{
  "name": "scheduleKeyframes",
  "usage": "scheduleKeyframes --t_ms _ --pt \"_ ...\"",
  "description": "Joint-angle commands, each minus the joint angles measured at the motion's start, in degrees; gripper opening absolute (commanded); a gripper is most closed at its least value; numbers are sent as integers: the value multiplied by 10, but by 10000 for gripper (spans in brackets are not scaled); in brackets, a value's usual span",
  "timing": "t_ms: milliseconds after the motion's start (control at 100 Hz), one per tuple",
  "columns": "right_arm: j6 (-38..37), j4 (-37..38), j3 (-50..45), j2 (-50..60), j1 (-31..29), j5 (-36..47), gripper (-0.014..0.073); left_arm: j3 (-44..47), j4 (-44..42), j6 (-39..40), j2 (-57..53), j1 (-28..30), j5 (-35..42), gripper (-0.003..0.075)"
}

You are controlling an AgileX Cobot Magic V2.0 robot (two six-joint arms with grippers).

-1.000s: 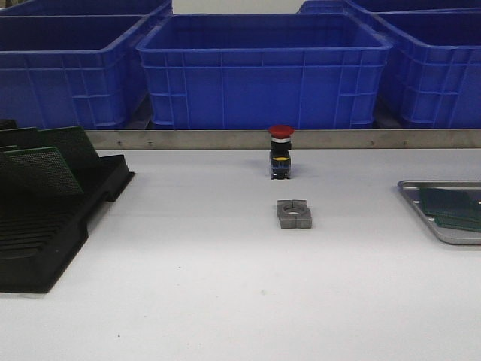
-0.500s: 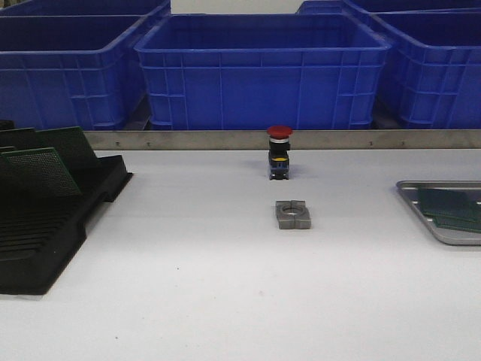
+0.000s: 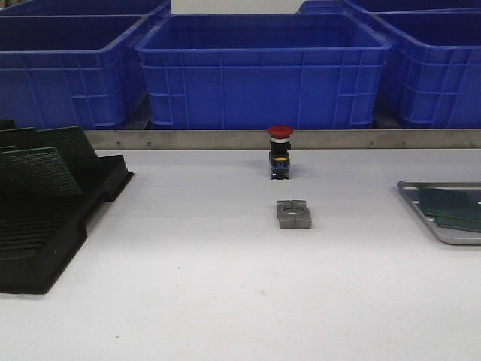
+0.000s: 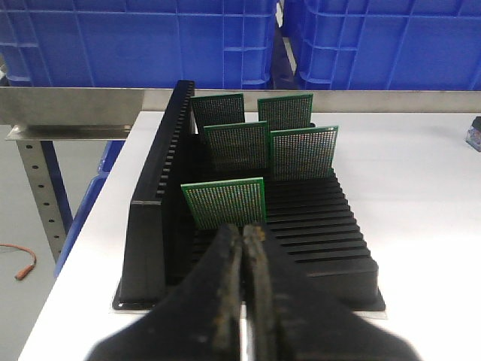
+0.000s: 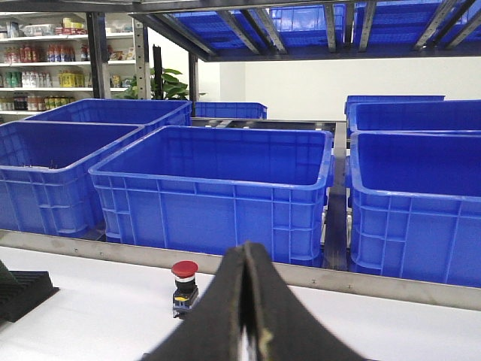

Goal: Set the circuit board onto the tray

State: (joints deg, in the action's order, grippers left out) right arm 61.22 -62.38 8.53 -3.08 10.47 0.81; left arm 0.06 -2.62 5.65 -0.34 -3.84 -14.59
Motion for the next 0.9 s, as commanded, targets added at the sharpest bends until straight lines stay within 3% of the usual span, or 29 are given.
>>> scheduleKeyframes --t_ms 0,890 --pt "5 1 16 -5 1 14 -113 27 8 -4 -17 2 42 -20" --pt "5 0 16 -5 1 14 -113 27 9 -4 -17 2 52 -20"
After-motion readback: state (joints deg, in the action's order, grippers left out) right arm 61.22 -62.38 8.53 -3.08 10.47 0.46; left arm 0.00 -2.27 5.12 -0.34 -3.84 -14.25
